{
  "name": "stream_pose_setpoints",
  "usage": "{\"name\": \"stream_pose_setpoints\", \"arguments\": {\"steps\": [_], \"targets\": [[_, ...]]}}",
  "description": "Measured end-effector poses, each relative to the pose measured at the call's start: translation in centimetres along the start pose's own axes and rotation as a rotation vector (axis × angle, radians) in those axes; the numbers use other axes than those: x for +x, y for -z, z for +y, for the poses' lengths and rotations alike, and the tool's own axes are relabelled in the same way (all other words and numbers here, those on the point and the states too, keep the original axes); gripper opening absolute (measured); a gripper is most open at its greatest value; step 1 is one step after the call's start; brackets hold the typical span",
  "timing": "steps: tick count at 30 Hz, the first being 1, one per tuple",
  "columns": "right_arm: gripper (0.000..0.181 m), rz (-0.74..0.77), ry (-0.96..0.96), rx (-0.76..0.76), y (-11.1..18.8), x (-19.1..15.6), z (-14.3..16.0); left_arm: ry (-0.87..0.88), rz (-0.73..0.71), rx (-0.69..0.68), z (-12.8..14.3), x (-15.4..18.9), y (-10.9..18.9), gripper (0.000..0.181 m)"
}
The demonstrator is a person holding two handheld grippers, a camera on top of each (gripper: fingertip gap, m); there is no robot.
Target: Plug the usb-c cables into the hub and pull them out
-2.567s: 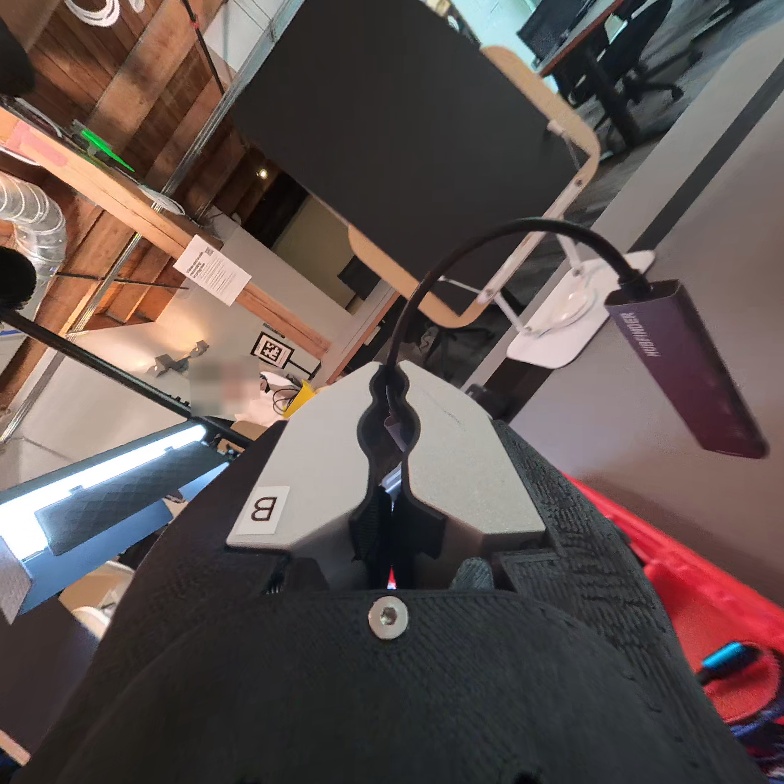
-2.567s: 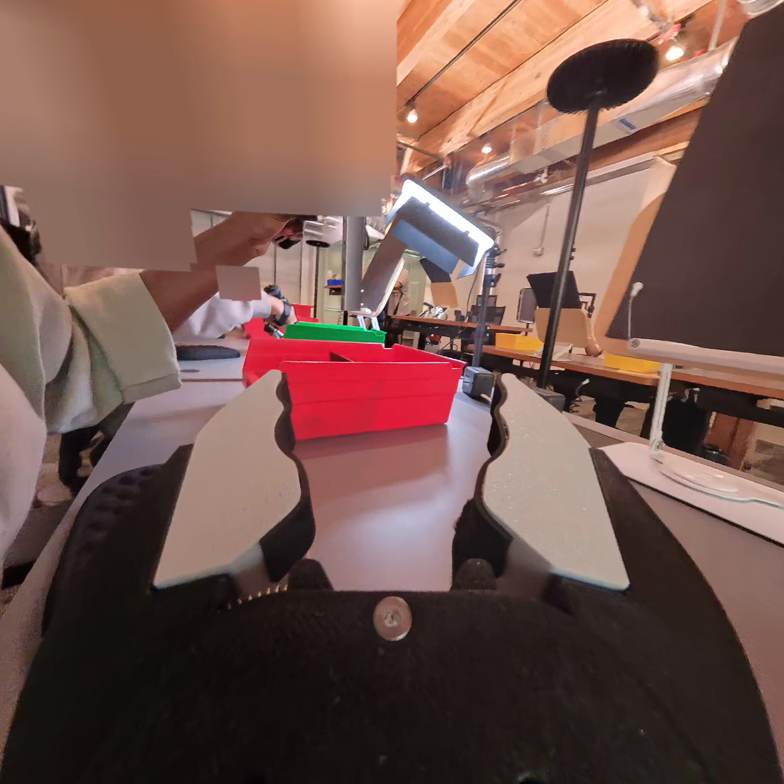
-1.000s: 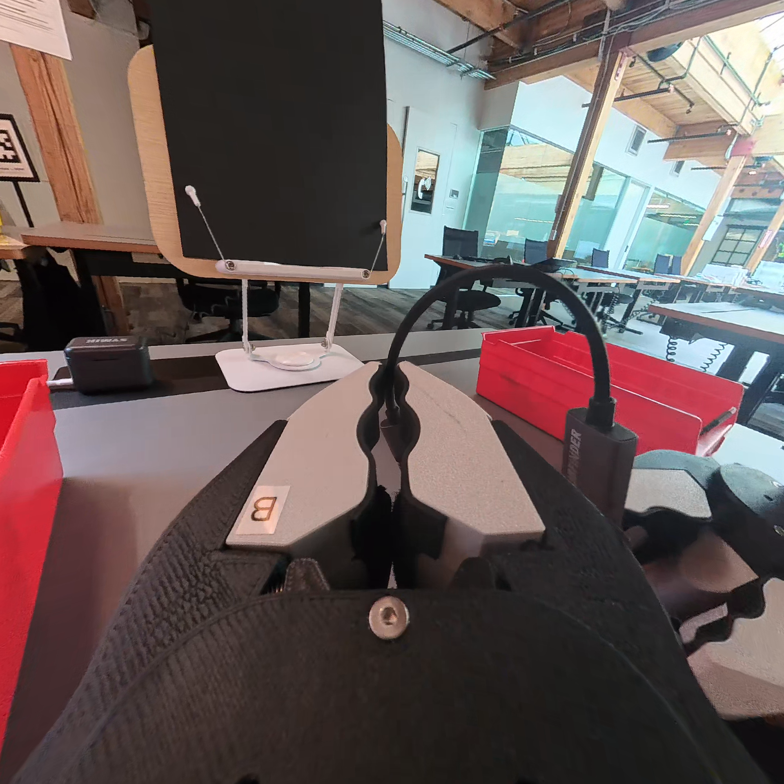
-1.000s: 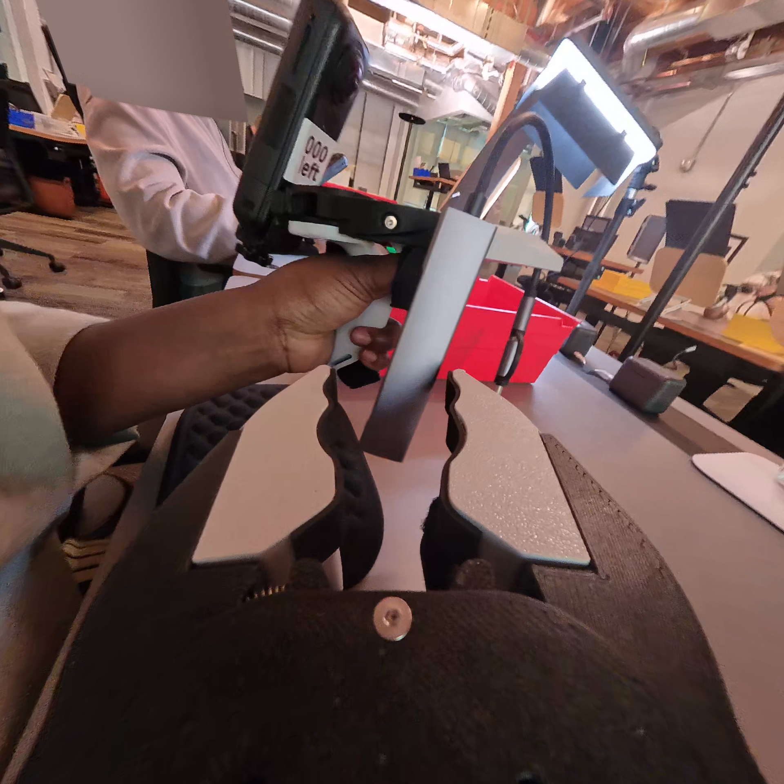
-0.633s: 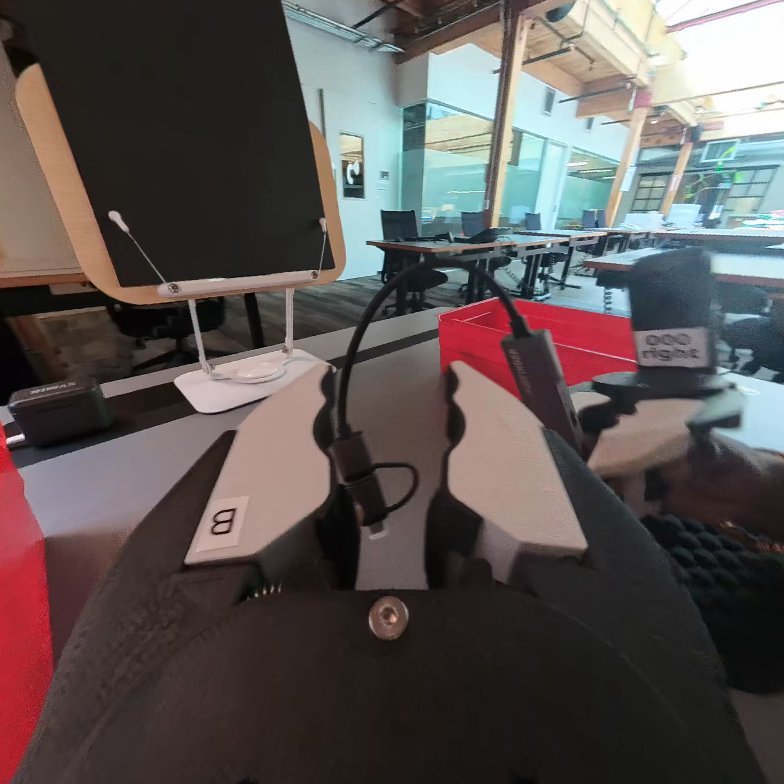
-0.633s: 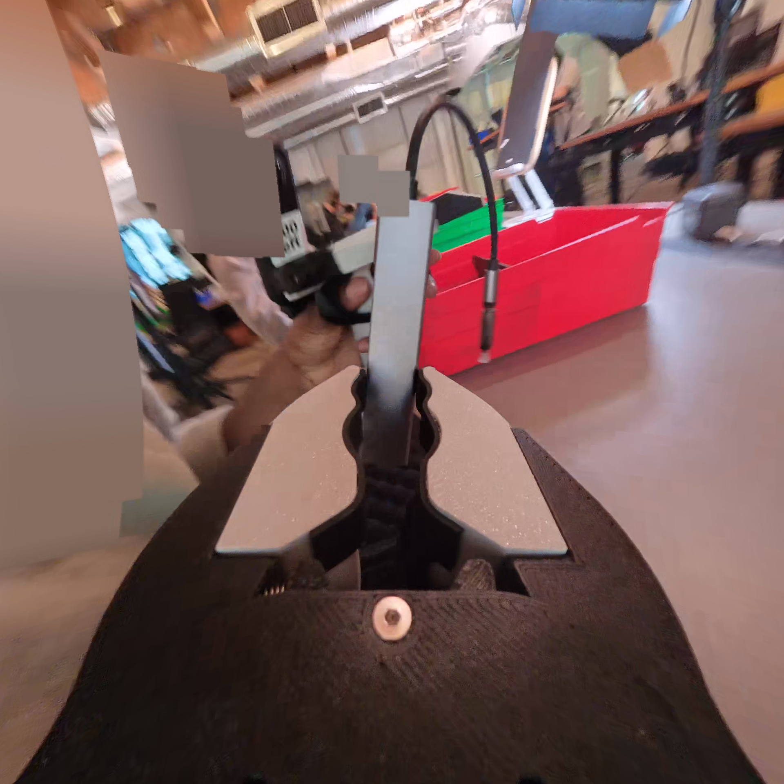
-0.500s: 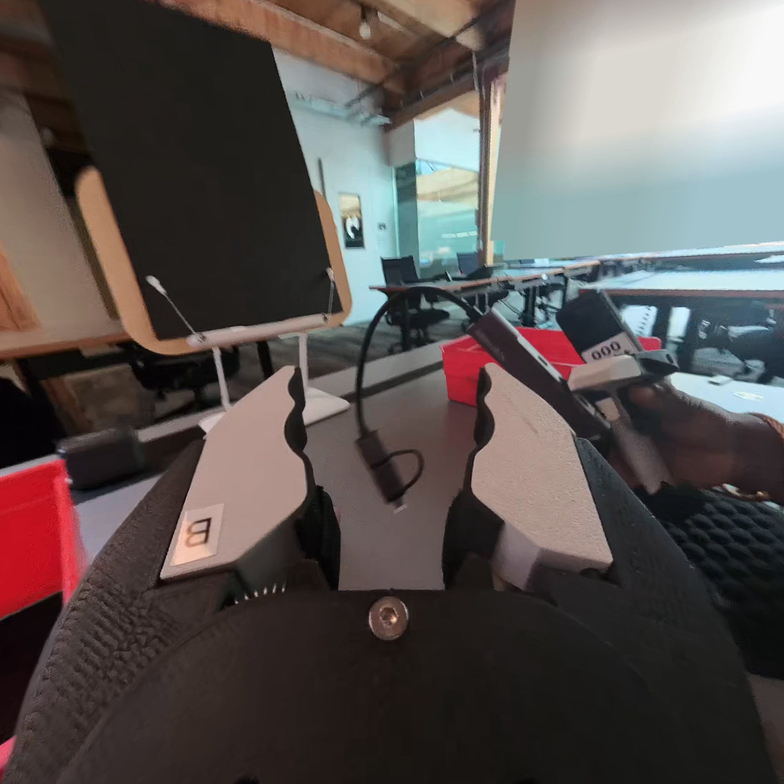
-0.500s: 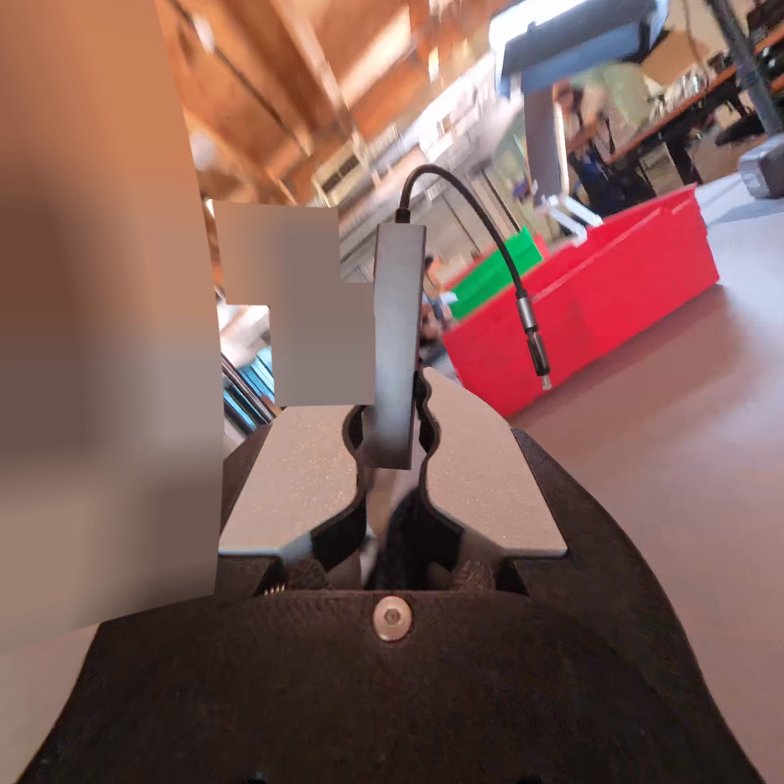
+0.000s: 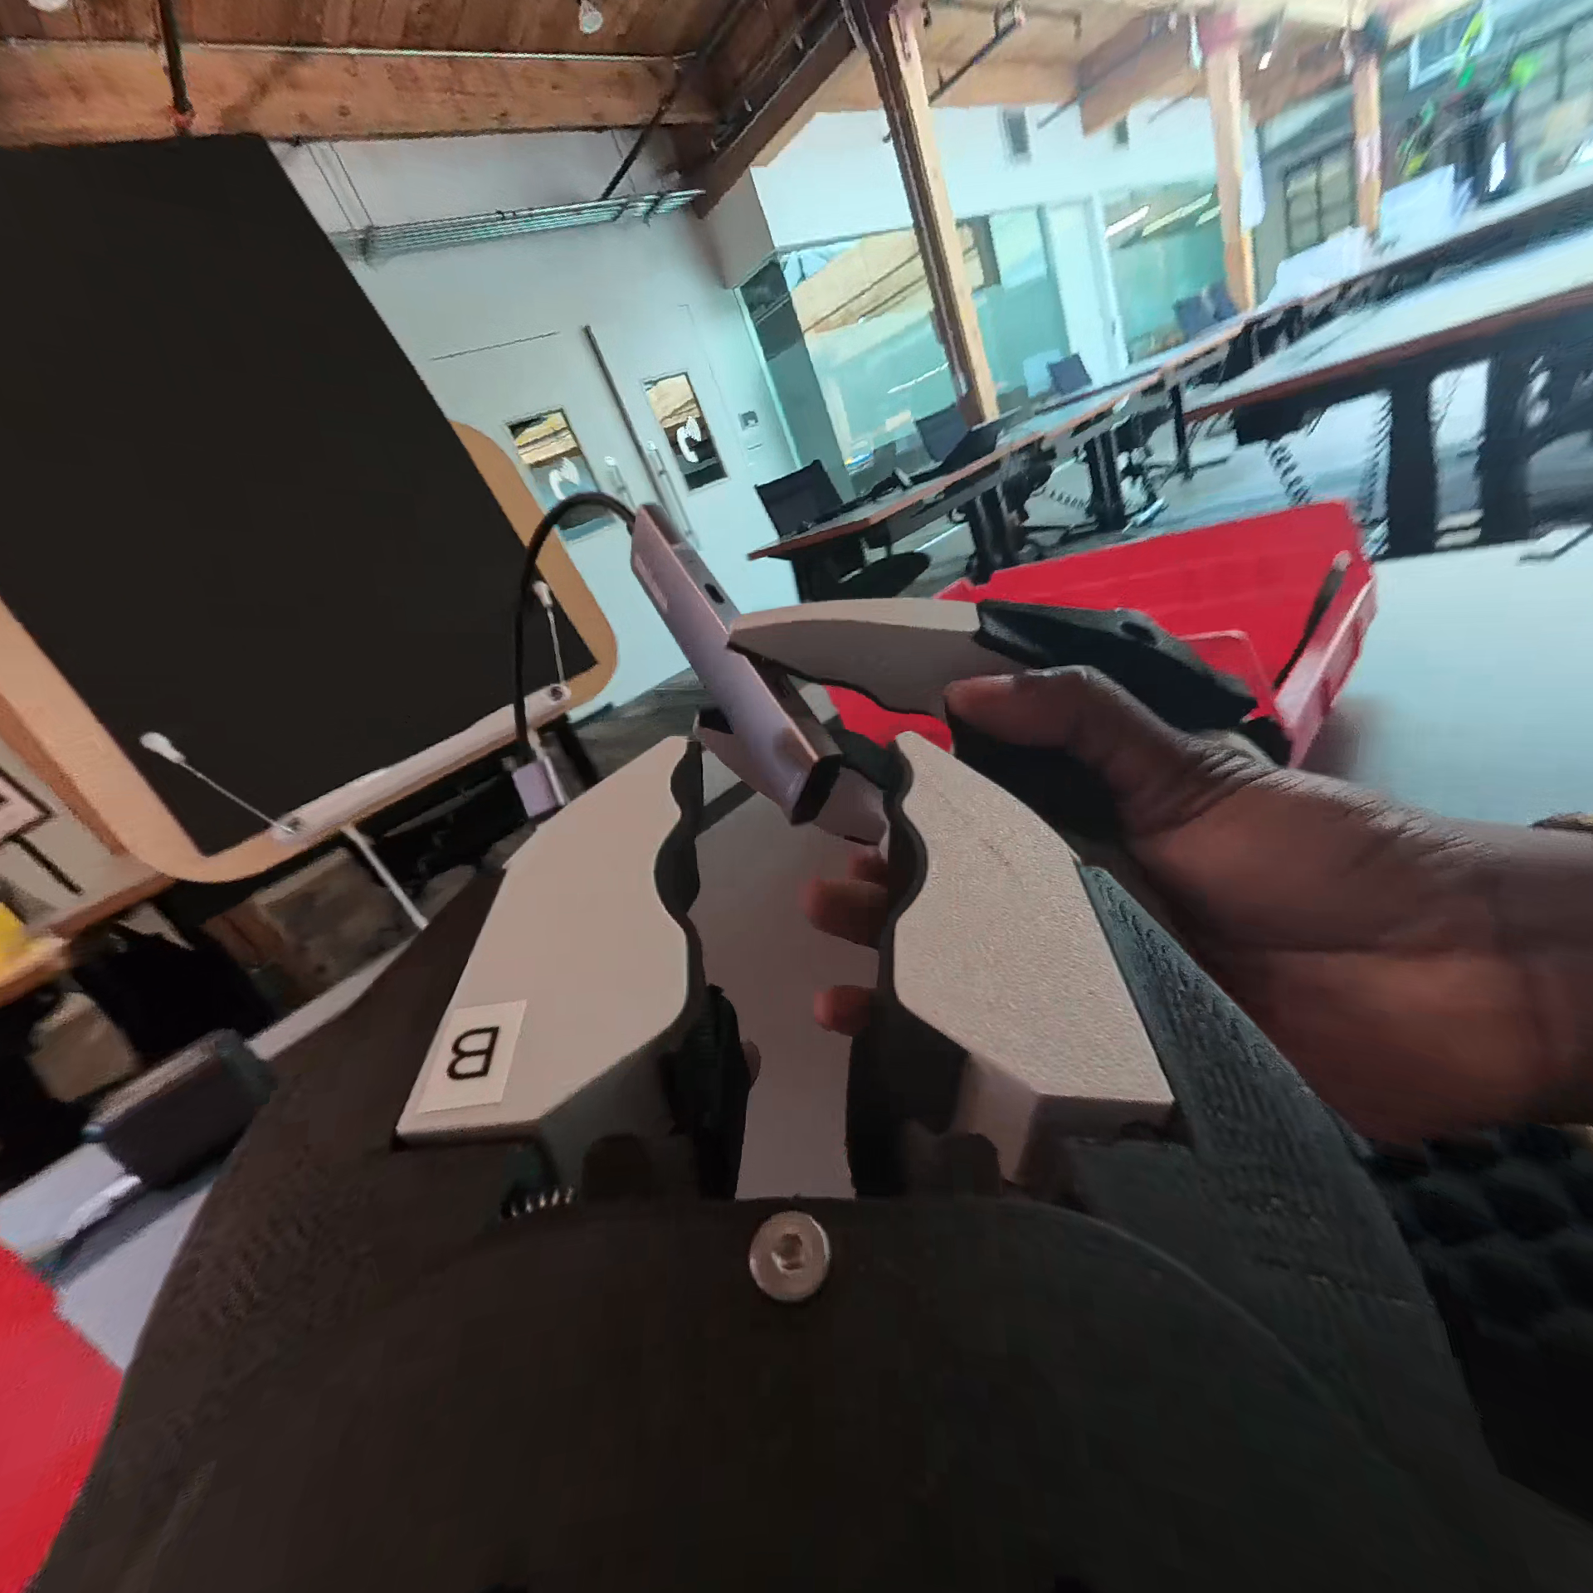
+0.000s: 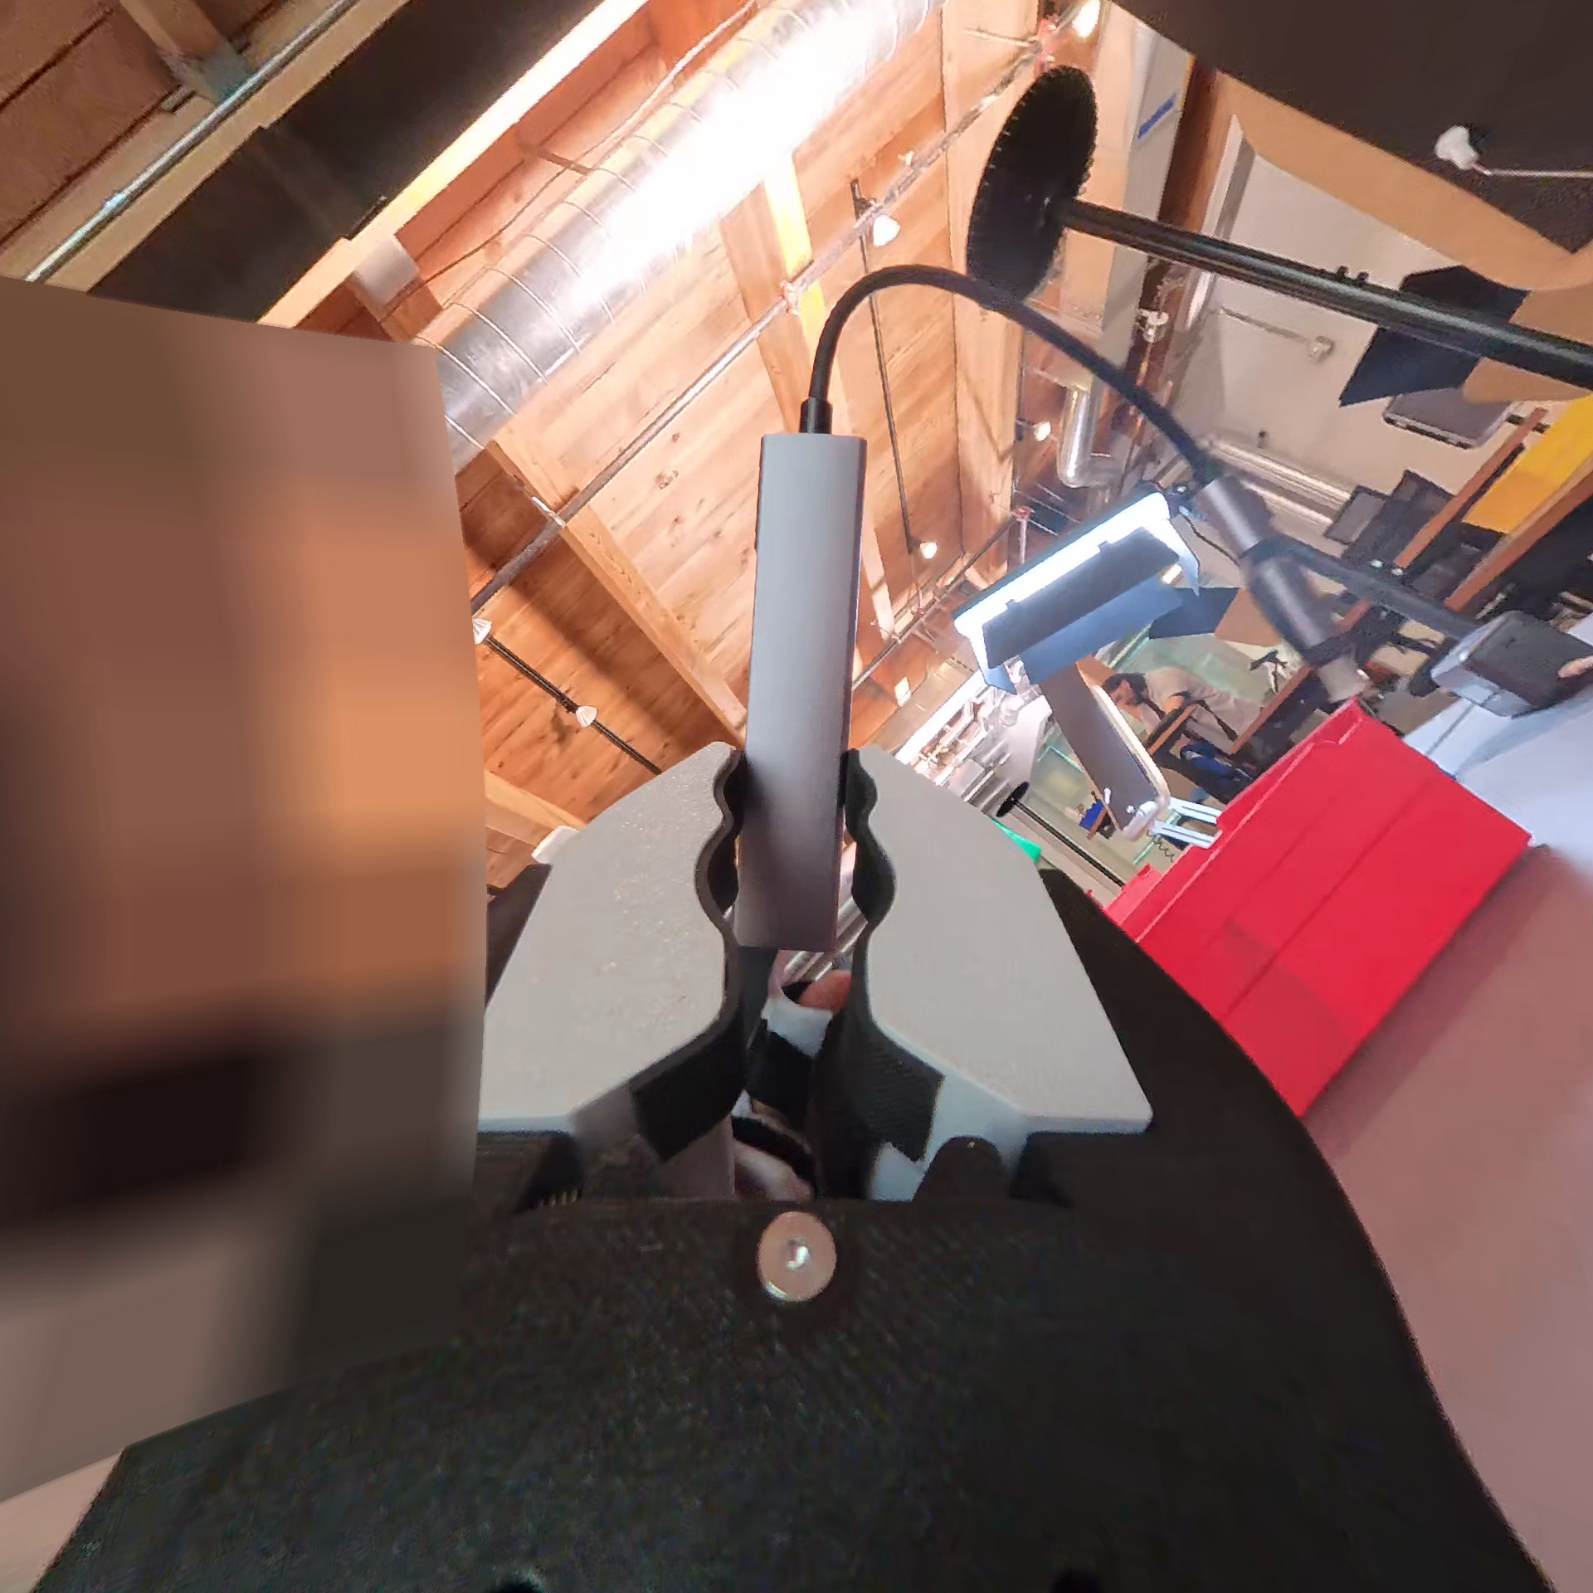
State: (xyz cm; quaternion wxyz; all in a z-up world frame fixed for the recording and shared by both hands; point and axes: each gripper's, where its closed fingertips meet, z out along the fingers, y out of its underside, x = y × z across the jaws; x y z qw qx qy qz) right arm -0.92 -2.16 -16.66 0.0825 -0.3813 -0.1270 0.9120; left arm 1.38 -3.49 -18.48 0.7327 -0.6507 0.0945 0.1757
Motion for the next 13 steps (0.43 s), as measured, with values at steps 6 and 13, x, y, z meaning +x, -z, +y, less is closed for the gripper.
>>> {"name": "stream_pose_setpoints", "arguments": {"steps": [6,13], "targets": [[0.022,0.013,-0.042,-0.016,-0.1,0.4,1.2,-0.243,-0.049,-0.097,0.8,-0.6,-0.2,0.018],[0.028,-0.096,0.232,-0.226,-0.2,-2.1,2.9,0.082,0.124,0.176,-1.8,-1.8,2.4,0.007]]}}
